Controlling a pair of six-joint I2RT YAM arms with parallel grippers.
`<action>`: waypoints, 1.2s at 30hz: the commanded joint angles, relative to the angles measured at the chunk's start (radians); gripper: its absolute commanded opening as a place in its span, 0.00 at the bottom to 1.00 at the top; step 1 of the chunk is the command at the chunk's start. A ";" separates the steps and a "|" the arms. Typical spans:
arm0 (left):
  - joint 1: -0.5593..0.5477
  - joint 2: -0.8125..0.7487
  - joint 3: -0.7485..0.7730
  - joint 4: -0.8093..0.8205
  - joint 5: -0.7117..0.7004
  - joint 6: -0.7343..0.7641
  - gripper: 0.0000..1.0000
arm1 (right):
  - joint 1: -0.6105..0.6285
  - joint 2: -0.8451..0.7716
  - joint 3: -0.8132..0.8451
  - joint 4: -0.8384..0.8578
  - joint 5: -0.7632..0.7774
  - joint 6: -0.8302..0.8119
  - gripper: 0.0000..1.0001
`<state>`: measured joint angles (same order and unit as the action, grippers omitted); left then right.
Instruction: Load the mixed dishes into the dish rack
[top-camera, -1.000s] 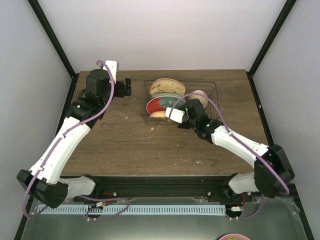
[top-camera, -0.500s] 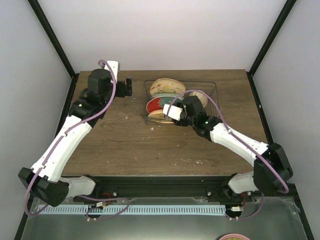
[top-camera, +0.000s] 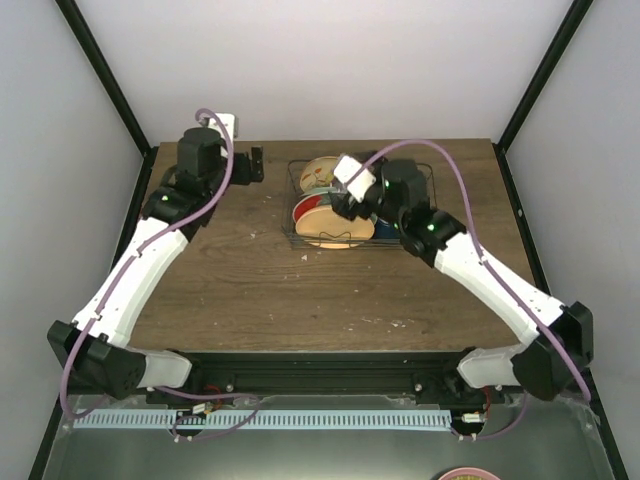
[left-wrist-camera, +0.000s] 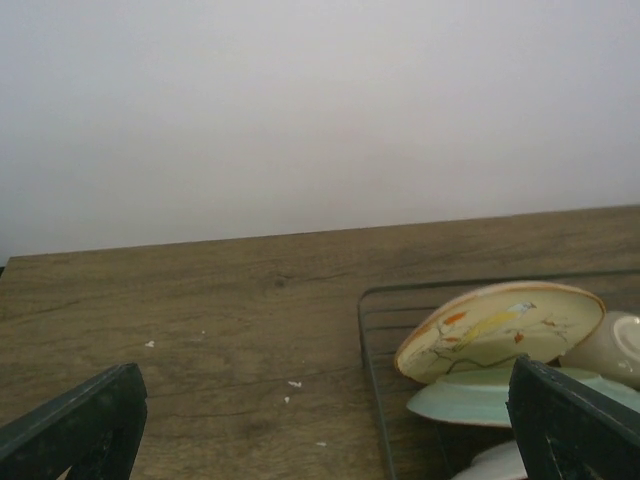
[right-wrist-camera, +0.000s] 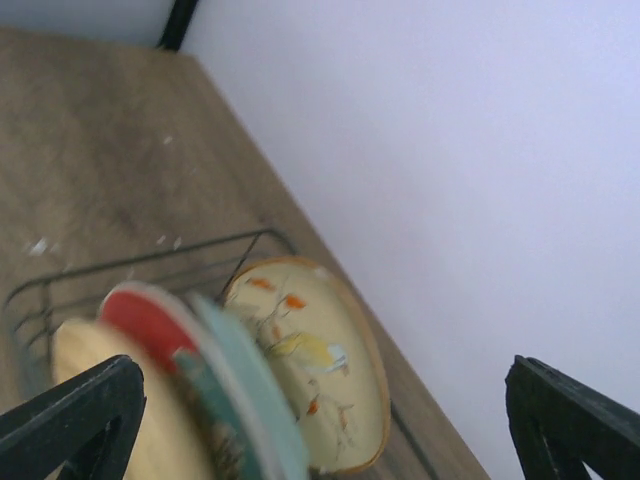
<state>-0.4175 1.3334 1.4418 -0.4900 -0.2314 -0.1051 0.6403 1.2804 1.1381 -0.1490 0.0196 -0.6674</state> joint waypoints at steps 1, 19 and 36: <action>0.099 0.013 0.039 0.038 0.127 -0.101 1.00 | -0.066 0.089 0.186 -0.020 0.021 0.222 1.00; 0.395 0.141 -0.072 0.158 0.352 -0.205 1.00 | -0.739 0.500 0.489 -0.143 -0.074 0.784 1.00; 0.404 0.221 -0.224 0.371 0.276 -0.147 1.00 | -0.876 0.520 0.209 -0.004 -0.054 0.786 1.00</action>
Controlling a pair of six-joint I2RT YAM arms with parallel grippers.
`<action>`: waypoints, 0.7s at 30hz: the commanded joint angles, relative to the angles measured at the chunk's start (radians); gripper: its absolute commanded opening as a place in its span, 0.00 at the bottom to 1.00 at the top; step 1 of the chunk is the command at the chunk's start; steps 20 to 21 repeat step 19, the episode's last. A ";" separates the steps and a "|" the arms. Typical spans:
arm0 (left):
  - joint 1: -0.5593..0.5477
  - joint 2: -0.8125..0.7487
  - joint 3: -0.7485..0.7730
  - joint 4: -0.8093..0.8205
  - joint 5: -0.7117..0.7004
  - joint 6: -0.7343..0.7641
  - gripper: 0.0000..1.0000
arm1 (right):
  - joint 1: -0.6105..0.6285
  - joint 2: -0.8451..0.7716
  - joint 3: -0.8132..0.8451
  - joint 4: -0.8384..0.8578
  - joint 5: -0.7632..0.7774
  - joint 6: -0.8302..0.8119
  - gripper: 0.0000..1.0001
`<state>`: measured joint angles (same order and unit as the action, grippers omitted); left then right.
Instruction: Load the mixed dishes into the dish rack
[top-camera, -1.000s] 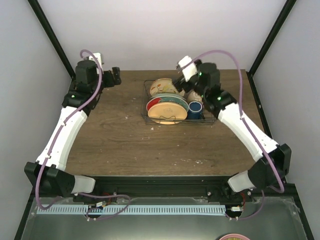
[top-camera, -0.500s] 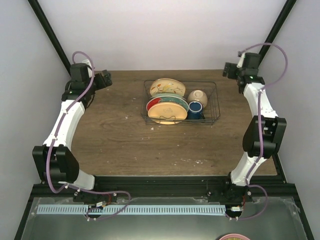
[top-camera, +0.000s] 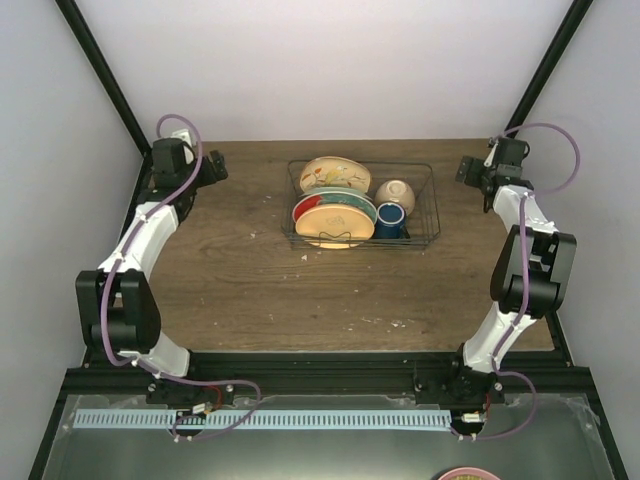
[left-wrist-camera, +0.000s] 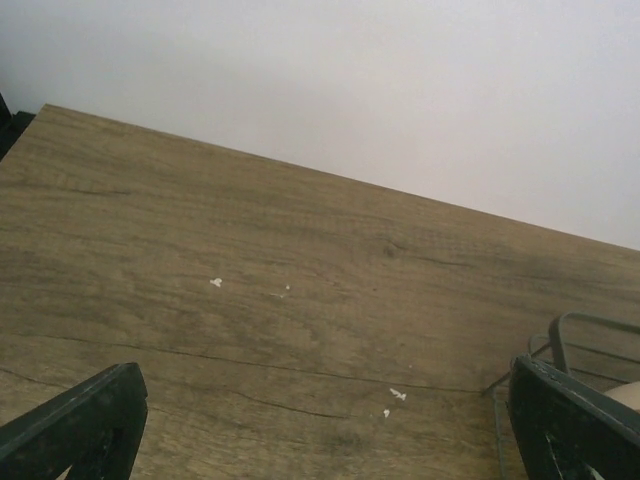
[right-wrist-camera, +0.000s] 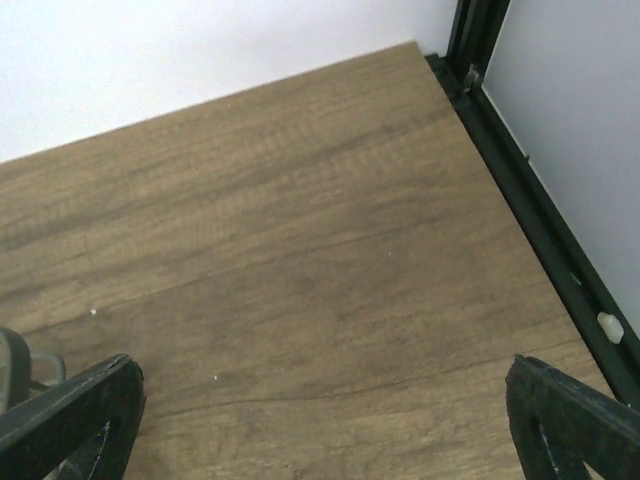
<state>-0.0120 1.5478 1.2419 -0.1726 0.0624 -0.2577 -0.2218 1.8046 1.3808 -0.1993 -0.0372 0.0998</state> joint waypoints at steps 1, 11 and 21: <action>0.000 0.005 -0.031 0.061 -0.022 0.008 1.00 | -0.014 -0.003 -0.042 0.049 0.006 0.019 1.00; 0.000 0.000 -0.058 0.084 -0.054 0.025 1.00 | -0.017 0.009 -0.075 0.046 0.025 0.003 1.00; 0.000 0.002 -0.056 0.081 -0.048 0.019 1.00 | -0.017 0.015 -0.062 0.038 0.036 -0.009 1.00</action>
